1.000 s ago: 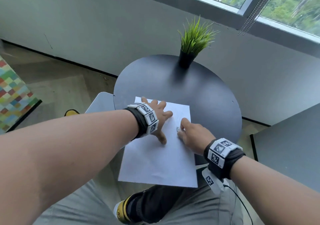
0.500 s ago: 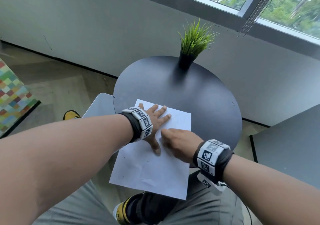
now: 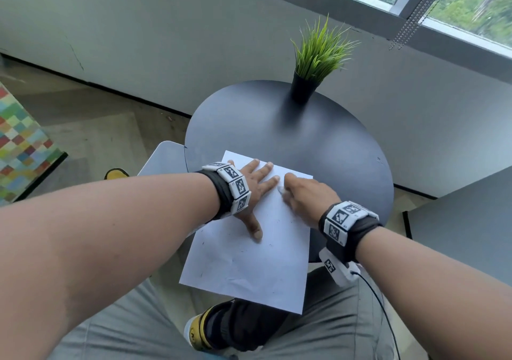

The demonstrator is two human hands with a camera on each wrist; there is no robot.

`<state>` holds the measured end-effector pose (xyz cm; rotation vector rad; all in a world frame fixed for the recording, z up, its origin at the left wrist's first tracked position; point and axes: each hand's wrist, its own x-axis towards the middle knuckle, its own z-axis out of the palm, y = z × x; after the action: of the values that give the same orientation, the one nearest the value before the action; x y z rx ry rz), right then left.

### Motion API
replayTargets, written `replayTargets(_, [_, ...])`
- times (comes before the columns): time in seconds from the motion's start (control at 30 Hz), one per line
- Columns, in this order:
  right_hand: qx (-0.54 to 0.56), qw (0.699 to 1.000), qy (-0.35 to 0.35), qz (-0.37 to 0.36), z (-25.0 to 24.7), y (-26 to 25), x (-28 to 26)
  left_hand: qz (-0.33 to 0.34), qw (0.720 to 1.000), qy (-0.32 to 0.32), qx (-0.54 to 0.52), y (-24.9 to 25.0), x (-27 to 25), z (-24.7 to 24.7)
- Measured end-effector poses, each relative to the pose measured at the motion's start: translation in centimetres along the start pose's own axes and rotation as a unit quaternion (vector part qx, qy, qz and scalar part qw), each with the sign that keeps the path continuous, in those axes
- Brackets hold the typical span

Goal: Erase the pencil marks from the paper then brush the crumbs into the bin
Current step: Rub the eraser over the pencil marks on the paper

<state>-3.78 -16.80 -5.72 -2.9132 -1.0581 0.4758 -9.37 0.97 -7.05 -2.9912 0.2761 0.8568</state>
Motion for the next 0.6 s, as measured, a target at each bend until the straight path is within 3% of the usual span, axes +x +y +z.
replayTargets(0.07, [0.016, 1.0, 0.008, -0.021, 0.4, -1.0, -0.3, -0.001, 1.0, -0.006, -0.002, 0.0, 0.0, -0.1])
replayTargets(0.17, [0.047, 0.99, -0.045, -0.125, 1.4, -3.1, -2.3, -0.003, 1.0, -0.018, -0.006, 0.1, -0.2, -0.4])
replayTargets(0.23, [0.026, 0.994, -0.046, -0.094, 0.8, -2.0, -1.5, -0.004, 1.0, -0.015, -0.002, 0.1, -0.1, -0.3])
replayTargets(0.33, [0.021, 0.998, -0.002, 0.054, -0.8, 0.8, 0.8, -0.006, 1.0, -0.008, 0.001, 0.0, 0.1, 0.0])
replayTargets(0.4, [0.027, 0.999, 0.008, 0.023, -0.6, -0.3, 0.2, -0.007, 1.0, -0.009, 0.002, 0.0, 0.1, 0.1])
replayTargets(0.5, [0.046, 0.991, -0.059, -0.116, 0.9, -2.7, -2.4, -0.008, 1.0, -0.012, -0.011, -0.1, 0.0, 0.0])
replayTargets(0.53, [0.046, 0.991, -0.064, -0.11, 0.8, -2.3, -2.4, -0.009, 1.0, -0.011, -0.01, 0.0, 0.1, 0.0])
replayTargets(0.6, [0.036, 0.999, -0.029, -0.013, 0.0, -0.3, -0.8, -0.012, 1.0, -0.009, -0.007, 0.2, 0.1, 0.1])
